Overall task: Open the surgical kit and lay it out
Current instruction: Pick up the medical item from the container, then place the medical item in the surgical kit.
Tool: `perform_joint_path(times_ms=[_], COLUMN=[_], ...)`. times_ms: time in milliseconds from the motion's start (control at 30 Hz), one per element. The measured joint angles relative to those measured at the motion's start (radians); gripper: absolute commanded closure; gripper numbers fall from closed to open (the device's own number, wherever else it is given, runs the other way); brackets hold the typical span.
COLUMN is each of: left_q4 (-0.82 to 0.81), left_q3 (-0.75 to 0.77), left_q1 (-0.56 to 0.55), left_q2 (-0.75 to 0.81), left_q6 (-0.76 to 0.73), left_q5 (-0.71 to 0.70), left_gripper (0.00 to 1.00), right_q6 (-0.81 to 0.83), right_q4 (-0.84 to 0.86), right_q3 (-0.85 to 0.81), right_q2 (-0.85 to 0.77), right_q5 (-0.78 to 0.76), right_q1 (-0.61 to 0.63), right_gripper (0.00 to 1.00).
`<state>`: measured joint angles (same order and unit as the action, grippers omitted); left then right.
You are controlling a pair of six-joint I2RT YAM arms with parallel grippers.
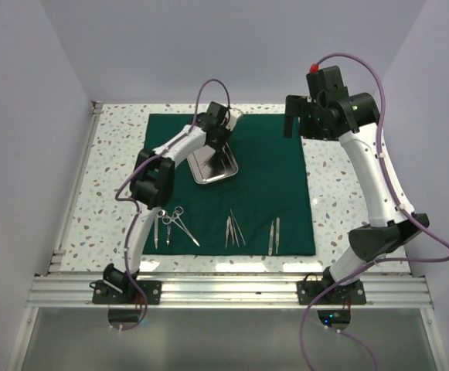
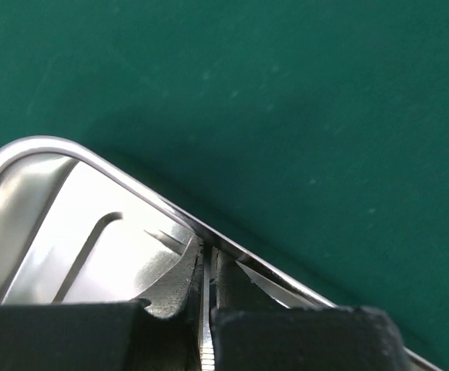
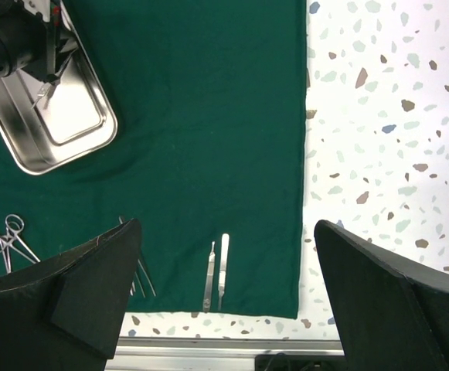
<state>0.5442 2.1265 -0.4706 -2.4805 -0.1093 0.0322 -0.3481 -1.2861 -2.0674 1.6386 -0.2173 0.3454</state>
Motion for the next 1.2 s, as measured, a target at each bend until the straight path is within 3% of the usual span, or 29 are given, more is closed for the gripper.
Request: perform_joint_path(times_ms=[267, 733, 933, 1200], left_q4=[0.102, 0.137, 0.125, 0.085], left_q3=[0.034, 0.088, 0.064, -0.200], left_q1=[0.045, 0.132, 0.133, 0.012], left_q2=[0.000, 0.060, 0.201, 0.514], left_q6=[0.047, 0.245, 0.347, 0.563], left_q5=[-0.023, -0.060, -0.040, -0.061], left_gripper=[1.00, 1.00, 1.00, 1.00], right_q6=[-0.004, -0.009, -0.010, -0.035], right_q4=[0.001, 0.040, 0.061, 0.126], right_q3=[-0.001, 0.001, 0.032, 0.113], right_q2=[0.000, 0.003, -0.015, -0.100], right_q5=[0.009, 0.038, 0.052, 0.076], right_q1=[0.000, 0.000, 0.000, 0.000], right_gripper=[0.01, 0.01, 0.01, 0.01])
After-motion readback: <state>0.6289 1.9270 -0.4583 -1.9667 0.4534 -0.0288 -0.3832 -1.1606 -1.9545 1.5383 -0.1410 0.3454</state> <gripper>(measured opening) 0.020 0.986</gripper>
